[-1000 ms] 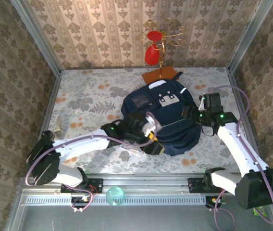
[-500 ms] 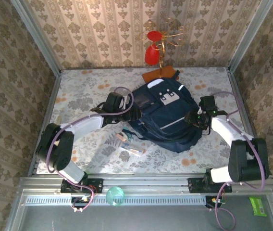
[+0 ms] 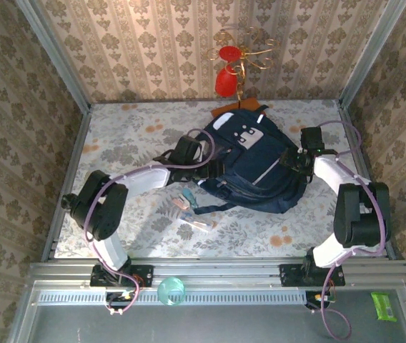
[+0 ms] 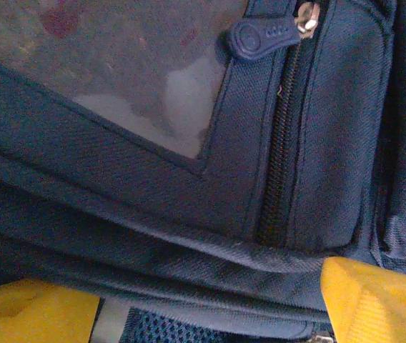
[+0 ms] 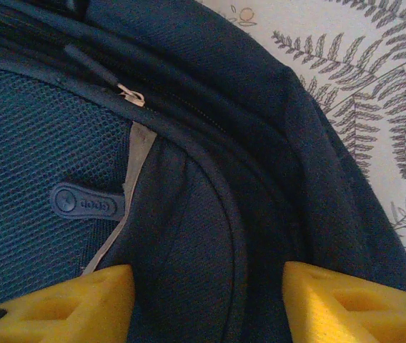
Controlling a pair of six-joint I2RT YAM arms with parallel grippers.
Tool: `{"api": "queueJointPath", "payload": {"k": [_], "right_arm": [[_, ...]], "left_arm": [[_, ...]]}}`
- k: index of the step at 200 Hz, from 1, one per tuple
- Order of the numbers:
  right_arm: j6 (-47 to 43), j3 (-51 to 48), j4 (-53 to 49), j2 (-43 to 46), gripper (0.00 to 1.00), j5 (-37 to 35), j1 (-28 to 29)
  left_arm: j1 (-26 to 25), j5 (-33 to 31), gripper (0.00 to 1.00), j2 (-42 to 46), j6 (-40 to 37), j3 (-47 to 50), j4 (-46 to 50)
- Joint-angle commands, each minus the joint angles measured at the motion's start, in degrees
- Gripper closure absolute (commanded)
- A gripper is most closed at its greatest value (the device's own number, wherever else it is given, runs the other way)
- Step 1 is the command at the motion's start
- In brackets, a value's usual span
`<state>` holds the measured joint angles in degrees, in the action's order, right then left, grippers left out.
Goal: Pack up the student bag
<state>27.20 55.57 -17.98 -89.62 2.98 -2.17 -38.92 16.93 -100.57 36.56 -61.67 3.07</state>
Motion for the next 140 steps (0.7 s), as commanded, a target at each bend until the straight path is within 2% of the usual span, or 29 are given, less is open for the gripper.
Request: {"api": "queueJointPath", "payload": {"k": [1, 41, 82, 109, 140], "right_arm": [[-1.5, 1.7, -1.7, 5.7, 0.39, -2.1, 1.2], [-1.9, -0.3, -5.3, 16.6, 0.38, -1.9, 8.1], [-2.5, -6.5, -5.1, 26.1, 0.42, 7.2, 18.5], [-0.1, -9.5, -2.8, 26.6, 0.46, 8.7, 26.7], [5.4, -12.5, 5.6, 23.3, 0.50, 8.3, 36.0]], "left_arm": [[-0.9, -1.0, 0.22, -3.1, 1.9, -1.2, -2.7], [-1.2, -3.1, 0.38, -3.7, 4.4, 1.4, -7.6], [-1.2, -2.8, 0.63, -3.6, 5.8, 4.2, -11.9], [-1.3, -2.0, 0.77, -3.1, 6.4, 5.6, -14.2], [-1.6, -0.2, 0.92, -1.4, 8.5, 6.6, -16.5]]}}
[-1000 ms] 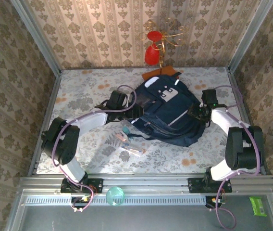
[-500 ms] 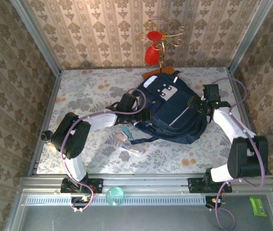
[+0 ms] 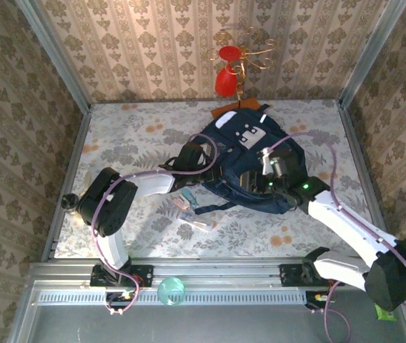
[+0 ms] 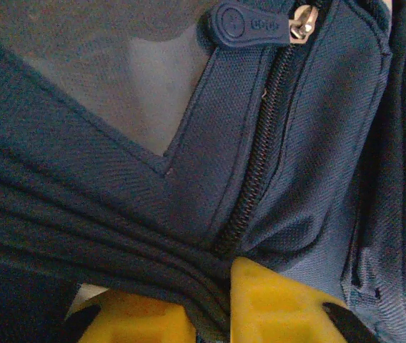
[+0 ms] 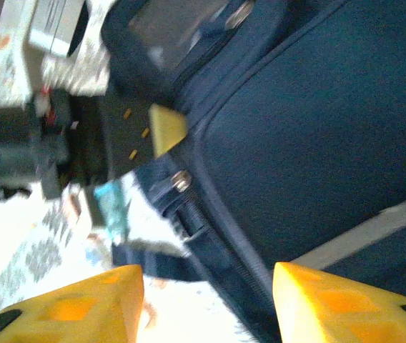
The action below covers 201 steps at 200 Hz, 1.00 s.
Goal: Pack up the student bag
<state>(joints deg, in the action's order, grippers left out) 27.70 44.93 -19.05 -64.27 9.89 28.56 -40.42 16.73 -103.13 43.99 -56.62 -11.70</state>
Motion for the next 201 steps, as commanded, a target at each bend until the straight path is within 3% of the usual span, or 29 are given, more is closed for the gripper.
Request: {"api": "queueJointPath", "payload": {"k": [1, 19, 72, 103, 171, 201], "right_arm": [[5.1, -2.0, 7.0, -2.2, 0.50, 1.3, 5.6], [9.5, -3.1, 12.5, -5.0, 0.52, -1.1, 9.8], [19.9, -3.8, 21.4, -13.0, 0.51, -11.2, 14.4], [20.8, -2.8, 21.4, -17.5, 0.46, -15.4, 14.6], [20.7, -2.0, 25.9, -22.3, 0.46, -17.3, 14.7], [20.9, 0.4, 23.1, -24.4, 0.46, -21.4, 14.7]], "left_arm": [[0.0, 0.1, 0.92, 1.2, 1.2, 1.6, -1.8], [-0.4, 1.4, 1.00, 2.2, 2.5, 1.9, -2.3], [-1.4, 4.3, 1.00, 4.6, 6.7, 3.4, -4.7], [-2.2, 4.3, 1.00, 5.6, 7.2, 3.6, -4.1], [-2.9, 4.4, 1.00, 6.0, 7.3, 3.2, -3.4], [-3.2, 4.4, 1.00, 6.1, 7.4, 3.2, -3.3]]}}
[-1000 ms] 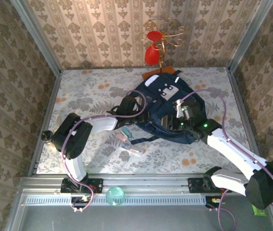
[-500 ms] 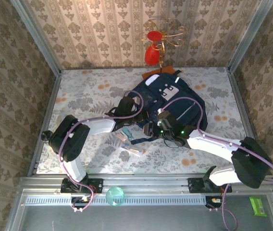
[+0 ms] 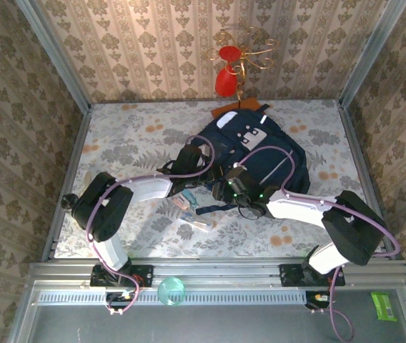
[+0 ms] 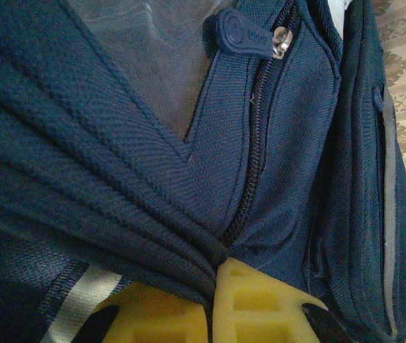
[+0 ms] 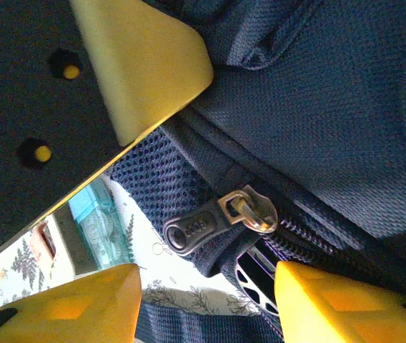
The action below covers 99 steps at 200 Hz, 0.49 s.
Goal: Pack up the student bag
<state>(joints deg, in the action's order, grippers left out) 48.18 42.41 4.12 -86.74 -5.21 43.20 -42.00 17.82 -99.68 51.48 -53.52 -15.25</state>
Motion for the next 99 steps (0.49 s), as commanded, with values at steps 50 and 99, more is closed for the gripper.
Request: {"api": "queueJointPath", "payload": {"k": [50, 99], "right_arm": [[1.7, 4.5, -3.9, -1.7, 0.51, -14.6, 0.0], [2.2, 3.9, -6.5, -0.1, 0.66, -18.6, -0.1]], "left_arm": [[-2.1, 3.2, 1.00, 2.9, -0.2, 0.4, 0.7], [-2.4, 2.9, 1.00, 3.4, -0.7, 0.7, 1.1]]}}
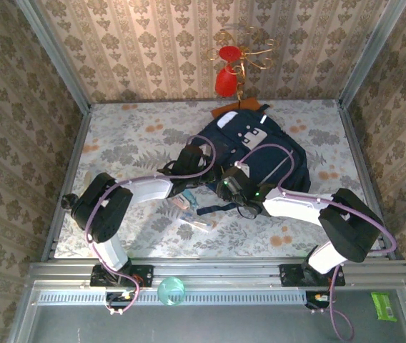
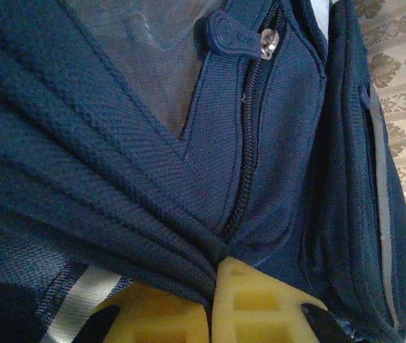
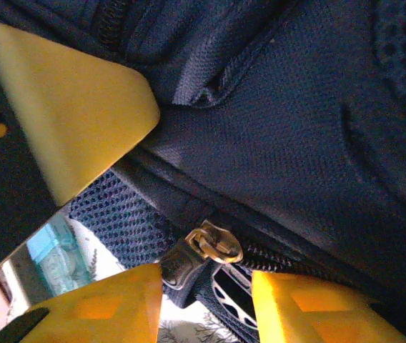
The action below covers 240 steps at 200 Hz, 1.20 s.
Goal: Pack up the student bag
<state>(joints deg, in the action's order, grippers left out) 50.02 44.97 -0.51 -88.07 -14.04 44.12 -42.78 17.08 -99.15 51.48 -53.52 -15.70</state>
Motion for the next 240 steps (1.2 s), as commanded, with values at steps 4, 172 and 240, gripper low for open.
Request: {"api": "queueJointPath", "payload": {"k": [4, 172, 240], "right_arm": [[0.4, 1.3, -2.0, 1.5, 0.67, -9.8, -1.0], [2.5, 2.5, 2.3, -0.5, 0.72, -7.8, -1.8], [2.1, -2.1, 2.2, 3.7, 0.93, -6.0, -2.7]], "left_arm": [[-1.6, 3.7, 1.00, 2.8, -0.8, 0.7, 1.6], [-2.5, 3.5, 1.00, 1.6, 0.0, 1.2, 0.1], [-1.1, 2.5, 1.00, 1.5, -1.3, 1.7, 0.9]]}}
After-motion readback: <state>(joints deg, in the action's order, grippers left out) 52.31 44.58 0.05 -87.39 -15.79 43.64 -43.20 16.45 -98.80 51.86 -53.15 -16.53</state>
